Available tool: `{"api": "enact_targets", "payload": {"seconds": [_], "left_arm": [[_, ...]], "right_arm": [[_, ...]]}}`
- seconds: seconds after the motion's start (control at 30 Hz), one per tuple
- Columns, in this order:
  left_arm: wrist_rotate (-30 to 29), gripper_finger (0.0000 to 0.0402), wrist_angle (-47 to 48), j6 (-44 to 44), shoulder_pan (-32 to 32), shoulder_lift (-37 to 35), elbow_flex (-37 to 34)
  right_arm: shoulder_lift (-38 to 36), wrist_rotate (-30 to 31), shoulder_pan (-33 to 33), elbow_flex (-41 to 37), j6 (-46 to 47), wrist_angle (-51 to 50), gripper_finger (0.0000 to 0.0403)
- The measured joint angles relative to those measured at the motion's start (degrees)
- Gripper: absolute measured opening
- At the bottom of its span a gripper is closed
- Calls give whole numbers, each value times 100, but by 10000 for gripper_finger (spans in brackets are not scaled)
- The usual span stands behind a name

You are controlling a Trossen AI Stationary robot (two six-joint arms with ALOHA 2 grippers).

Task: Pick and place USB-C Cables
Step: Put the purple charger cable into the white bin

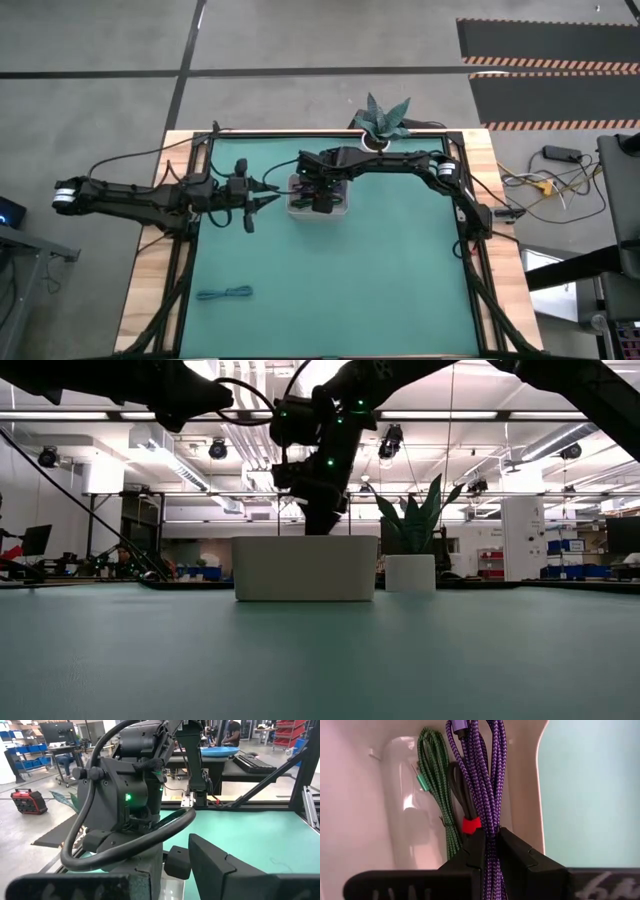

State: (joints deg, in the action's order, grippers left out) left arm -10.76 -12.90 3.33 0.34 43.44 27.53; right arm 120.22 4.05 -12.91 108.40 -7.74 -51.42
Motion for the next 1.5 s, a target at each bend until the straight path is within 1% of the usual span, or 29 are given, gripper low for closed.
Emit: {"api": "enact_targets", "payload": {"seconds": [0.47, 0.67, 0.9, 1.5], "left_arm": [[0, 80, 2, 2, 1, 1, 0], [0, 80, 2, 2, 2, -4, 0], [0, 80, 19, 2, 1, 3, 0], [0, 80, 2, 2, 0, 3, 0]], "right_arm": [[0, -1, 0, -11, -117, 127, 29], [0, -362, 2, -93, -184, 124, 29], [0, -254, -14, -373, -238, 435, 29], [-34, -236, -26, -389, -258, 491, 29]]}}
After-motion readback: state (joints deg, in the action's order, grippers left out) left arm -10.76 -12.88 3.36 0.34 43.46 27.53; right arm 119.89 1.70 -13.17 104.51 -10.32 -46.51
